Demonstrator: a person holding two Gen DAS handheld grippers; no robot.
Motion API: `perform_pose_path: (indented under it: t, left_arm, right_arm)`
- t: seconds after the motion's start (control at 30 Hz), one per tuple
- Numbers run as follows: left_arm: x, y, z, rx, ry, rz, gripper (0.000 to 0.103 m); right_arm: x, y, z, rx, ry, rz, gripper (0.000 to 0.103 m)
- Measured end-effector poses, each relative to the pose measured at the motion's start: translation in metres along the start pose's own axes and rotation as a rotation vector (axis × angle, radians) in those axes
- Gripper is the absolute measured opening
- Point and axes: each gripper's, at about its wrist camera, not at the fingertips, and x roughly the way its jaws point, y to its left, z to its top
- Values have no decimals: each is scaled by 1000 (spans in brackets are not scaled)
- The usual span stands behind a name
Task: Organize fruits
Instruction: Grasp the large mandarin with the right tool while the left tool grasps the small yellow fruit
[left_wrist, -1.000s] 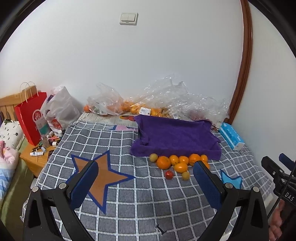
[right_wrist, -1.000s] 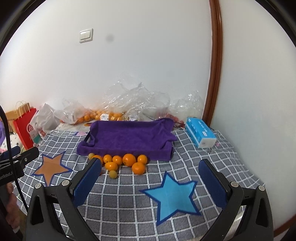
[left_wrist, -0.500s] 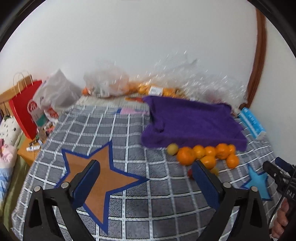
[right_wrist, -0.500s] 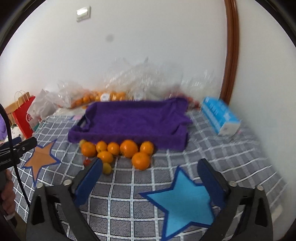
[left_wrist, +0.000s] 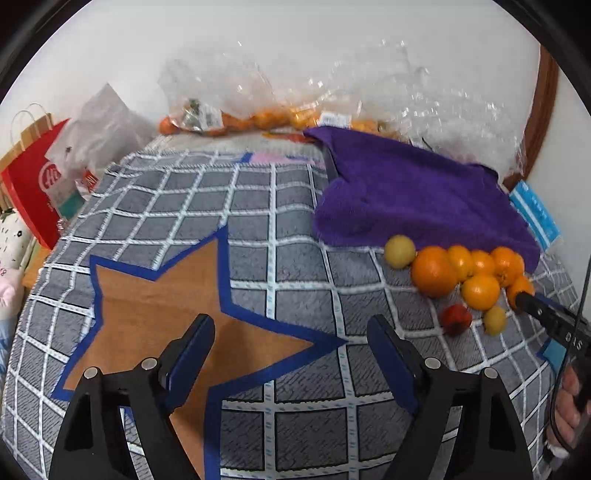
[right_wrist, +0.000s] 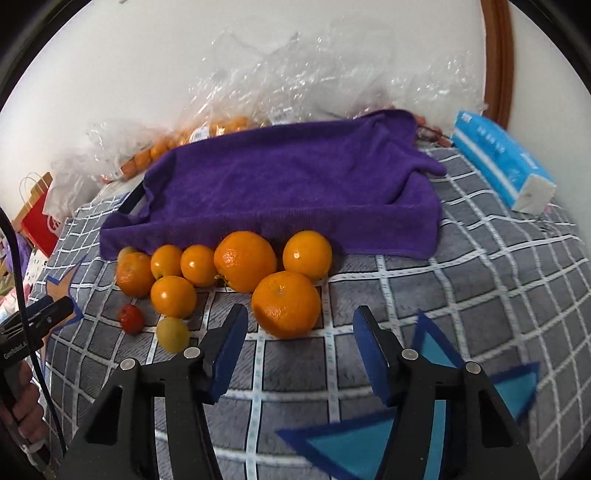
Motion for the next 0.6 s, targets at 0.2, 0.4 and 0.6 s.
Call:
perform_pose_path:
  t: [0.2,0.4,0.6]
  left_arm:
    - [4,6,-4,-24,-5,-77,83]
    - [6,-4,4,-19,6,-133,72]
    - [19,-29,27,17,-5,-138,69]
  right_arm:
    - [12,4,3,-35,2,3,60]
    - [16,12,4,-94,21,-40,47]
    - [6,9,-1,-135,-6,-48,42]
